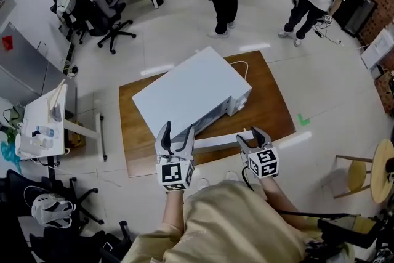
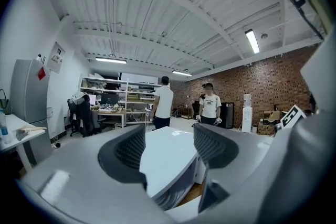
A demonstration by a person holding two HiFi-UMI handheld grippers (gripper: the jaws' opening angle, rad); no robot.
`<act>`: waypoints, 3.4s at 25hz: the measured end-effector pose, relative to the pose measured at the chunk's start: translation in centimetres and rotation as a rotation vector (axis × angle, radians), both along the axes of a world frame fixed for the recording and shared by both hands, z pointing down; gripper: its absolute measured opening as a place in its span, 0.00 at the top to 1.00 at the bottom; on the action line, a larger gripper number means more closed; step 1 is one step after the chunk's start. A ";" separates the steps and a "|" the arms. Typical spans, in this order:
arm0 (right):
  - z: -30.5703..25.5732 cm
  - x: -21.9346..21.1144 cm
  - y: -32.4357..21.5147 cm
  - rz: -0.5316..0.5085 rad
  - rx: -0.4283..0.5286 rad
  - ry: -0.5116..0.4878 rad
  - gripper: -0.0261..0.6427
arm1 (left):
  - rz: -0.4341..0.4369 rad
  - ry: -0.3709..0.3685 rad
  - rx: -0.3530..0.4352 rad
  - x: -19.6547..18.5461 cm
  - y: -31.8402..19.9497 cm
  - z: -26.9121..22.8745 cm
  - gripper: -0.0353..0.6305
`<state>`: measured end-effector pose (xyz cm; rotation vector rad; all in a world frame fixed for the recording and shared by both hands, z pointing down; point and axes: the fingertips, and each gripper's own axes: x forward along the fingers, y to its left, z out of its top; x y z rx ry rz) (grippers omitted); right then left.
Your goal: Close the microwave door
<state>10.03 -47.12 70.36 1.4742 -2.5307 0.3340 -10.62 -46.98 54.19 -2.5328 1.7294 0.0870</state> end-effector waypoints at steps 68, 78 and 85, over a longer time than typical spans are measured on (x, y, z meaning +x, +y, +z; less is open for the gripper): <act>2.0 -0.1 -11.5 0.114 -0.005 -0.100 0.59 | -0.096 -0.021 0.006 0.0 -1.6 1.6 0.51; 3.1 0.3 -11.7 0.169 -0.015 -0.108 0.58 | -0.124 -0.023 0.016 -0.2 -1.1 2.3 0.51; 3.4 1.1 -12.4 0.250 -0.031 -0.129 0.55 | -0.125 -0.036 0.033 1.0 0.1 1.5 0.51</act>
